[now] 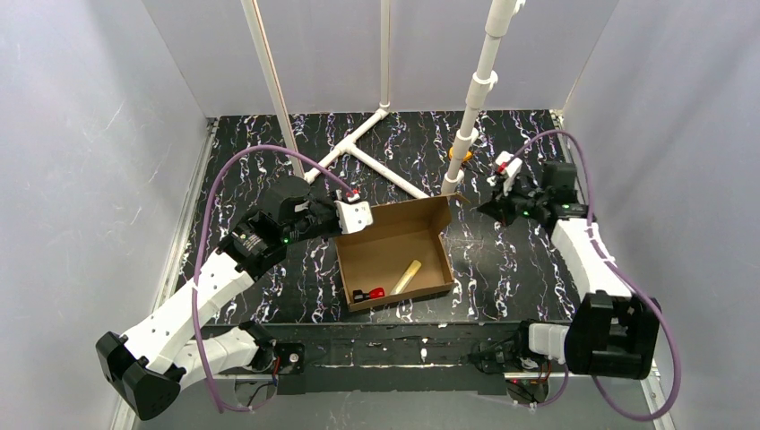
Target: Fold the paper box
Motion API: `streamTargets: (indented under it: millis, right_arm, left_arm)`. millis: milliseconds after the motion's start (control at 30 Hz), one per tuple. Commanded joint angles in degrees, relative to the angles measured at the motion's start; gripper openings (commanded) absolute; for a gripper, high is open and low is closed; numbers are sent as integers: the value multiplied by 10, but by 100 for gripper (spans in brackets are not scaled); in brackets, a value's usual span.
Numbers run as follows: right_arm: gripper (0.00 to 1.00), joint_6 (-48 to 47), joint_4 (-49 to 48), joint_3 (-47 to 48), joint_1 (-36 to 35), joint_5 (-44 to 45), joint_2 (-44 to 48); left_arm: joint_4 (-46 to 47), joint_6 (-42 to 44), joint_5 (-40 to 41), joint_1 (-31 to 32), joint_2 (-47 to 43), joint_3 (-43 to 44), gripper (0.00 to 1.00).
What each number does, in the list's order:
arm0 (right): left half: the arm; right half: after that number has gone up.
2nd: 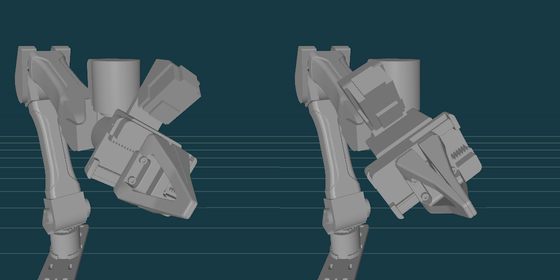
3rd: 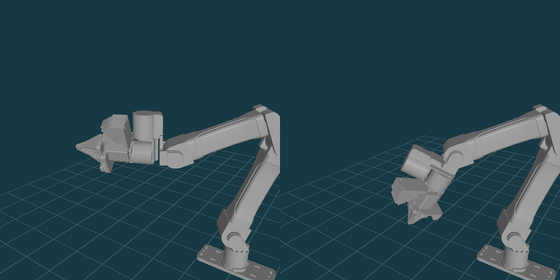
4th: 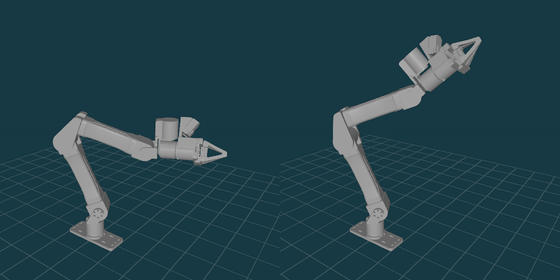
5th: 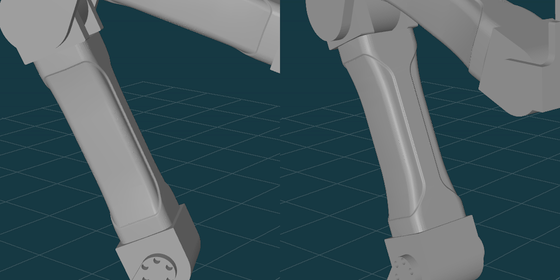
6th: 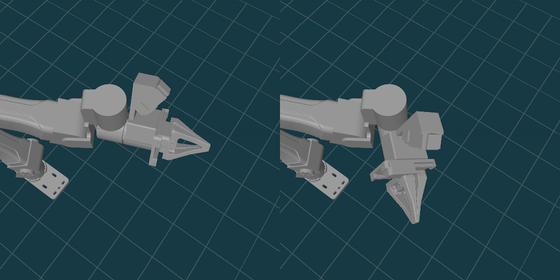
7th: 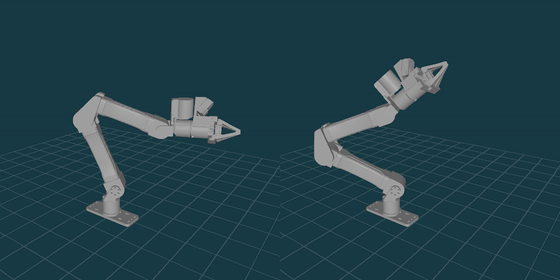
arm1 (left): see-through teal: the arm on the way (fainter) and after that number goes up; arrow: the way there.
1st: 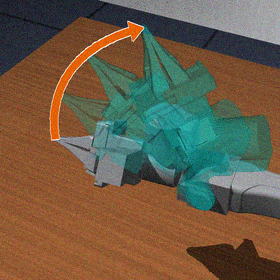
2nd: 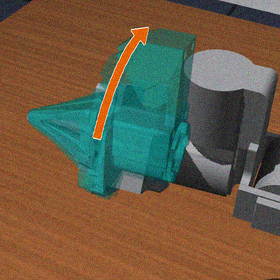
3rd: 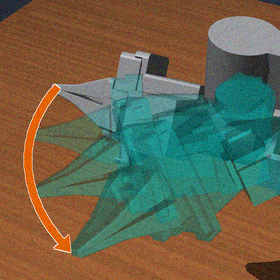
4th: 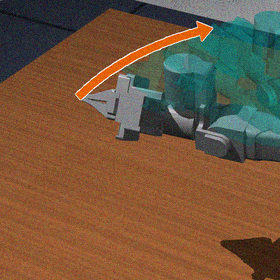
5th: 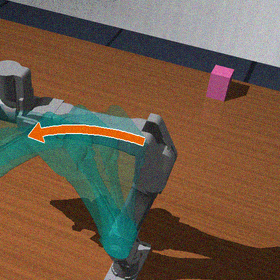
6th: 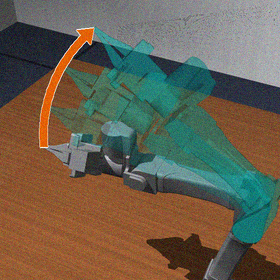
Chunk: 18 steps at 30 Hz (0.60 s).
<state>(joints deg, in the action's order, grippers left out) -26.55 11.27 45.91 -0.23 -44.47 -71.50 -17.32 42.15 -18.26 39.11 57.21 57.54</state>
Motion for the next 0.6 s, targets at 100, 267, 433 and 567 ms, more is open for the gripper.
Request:
streamTargets:
  millis: [100, 267, 433, 567]
  right_arm:
    - [1, -556, 531, 81, -82, -122, 41]
    - [1, -452, 417, 50, -281, -33, 47]
    - [1, -329, 316, 98, -463, 134, -4]
    - [1, -283, 365, 196, -604, 315, -107]
  left_arm:
    - [-68, -15, -16, 3, 0, -18, 0]
    - [-68, -19, -11, 3, 4, -13, 0]
    - [-73, -24, -6, 3, 7, -10, 0]
    - [-84, -26, -3, 3, 11, -8, 0]
